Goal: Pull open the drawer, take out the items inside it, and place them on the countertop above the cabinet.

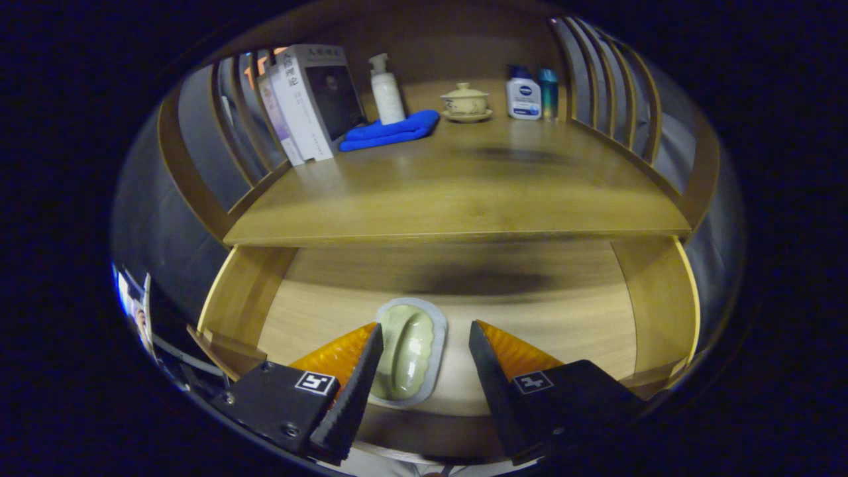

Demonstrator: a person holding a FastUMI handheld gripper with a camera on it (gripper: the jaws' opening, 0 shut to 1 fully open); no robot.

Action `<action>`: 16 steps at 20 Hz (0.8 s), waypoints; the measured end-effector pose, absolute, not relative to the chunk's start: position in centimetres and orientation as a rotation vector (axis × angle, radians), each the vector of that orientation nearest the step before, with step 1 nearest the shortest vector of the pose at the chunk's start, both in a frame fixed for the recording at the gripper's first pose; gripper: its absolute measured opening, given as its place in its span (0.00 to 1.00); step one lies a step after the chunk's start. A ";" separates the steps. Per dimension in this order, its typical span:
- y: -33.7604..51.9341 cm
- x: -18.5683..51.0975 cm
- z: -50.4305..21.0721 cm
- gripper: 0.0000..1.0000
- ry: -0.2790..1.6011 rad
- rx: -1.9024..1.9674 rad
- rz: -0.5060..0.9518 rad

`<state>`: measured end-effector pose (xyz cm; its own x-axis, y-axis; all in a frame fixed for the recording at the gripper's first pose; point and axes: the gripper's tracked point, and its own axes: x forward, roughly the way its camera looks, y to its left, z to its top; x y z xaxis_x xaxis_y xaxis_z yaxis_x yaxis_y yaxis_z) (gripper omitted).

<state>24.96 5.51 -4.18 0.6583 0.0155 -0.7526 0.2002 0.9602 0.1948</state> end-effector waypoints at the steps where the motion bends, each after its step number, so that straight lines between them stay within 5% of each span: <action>1: 6.0 24.9 -4.4 0.83 0.863 0.260 -0.092; 8: 7.9 25.6 -6.6 0.66 0.943 0.293 -0.033; 13: 7.7 25.9 -6.0 0.19 0.906 0.359 -0.001; 16: 7.0 25.7 -3.7 0.18 0.838 0.317 -0.006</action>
<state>25.69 6.98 -3.71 0.6714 0.1190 -0.7314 0.1296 0.9529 0.2741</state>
